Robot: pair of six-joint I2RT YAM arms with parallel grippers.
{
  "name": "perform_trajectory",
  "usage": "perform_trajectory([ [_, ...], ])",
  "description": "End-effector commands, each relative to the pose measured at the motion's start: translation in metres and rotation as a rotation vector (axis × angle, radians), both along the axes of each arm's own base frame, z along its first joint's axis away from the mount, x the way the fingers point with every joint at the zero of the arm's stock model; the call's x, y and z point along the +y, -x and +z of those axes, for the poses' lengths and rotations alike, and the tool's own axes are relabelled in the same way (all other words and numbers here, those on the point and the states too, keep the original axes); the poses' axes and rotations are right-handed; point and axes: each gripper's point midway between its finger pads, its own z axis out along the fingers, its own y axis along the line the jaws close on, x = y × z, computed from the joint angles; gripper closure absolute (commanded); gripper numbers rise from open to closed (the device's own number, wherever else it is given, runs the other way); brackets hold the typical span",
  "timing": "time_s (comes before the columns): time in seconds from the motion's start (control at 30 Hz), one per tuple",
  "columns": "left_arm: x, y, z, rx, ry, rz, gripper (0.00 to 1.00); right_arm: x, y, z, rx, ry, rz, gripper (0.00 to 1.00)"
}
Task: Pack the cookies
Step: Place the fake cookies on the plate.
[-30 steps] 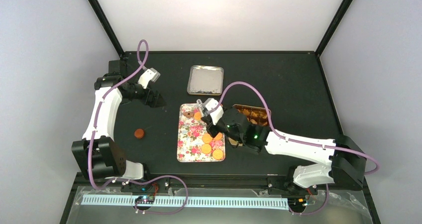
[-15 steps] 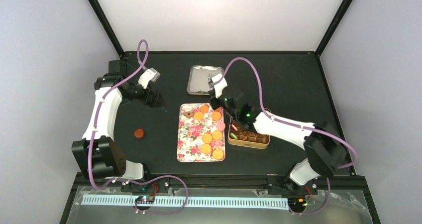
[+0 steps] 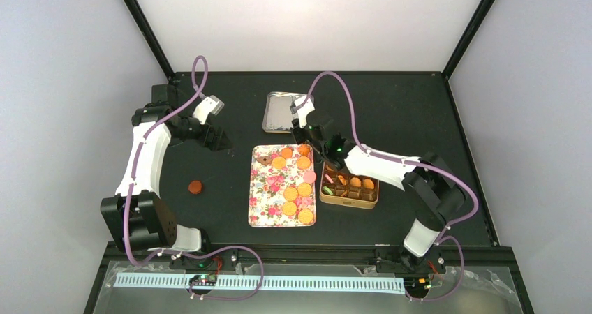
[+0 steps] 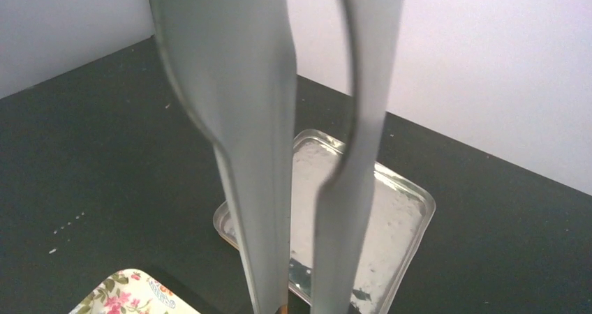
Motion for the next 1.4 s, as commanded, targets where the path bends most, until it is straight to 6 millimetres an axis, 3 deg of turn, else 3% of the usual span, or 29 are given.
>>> perform_trajectory([
  [0.0, 0.003, -0.001, 0.011, -0.053, -0.024, -0.011, 0.01, 0.006, -0.01, 0.019, -0.052, -0.051, -0.001, 0.74],
  [1.07, 0.002, 0.001, 0.021, -0.087, -0.031, -0.028, 0.01, 0.002, 0.001, -0.048, 0.085, 0.008, 0.02, 0.67],
  [1.37, -0.001, 0.001, 0.021, -0.082, -0.006, -0.032, 0.01, 0.012, 0.02, -0.042, 0.126, -0.062, 0.105, 0.66],
])
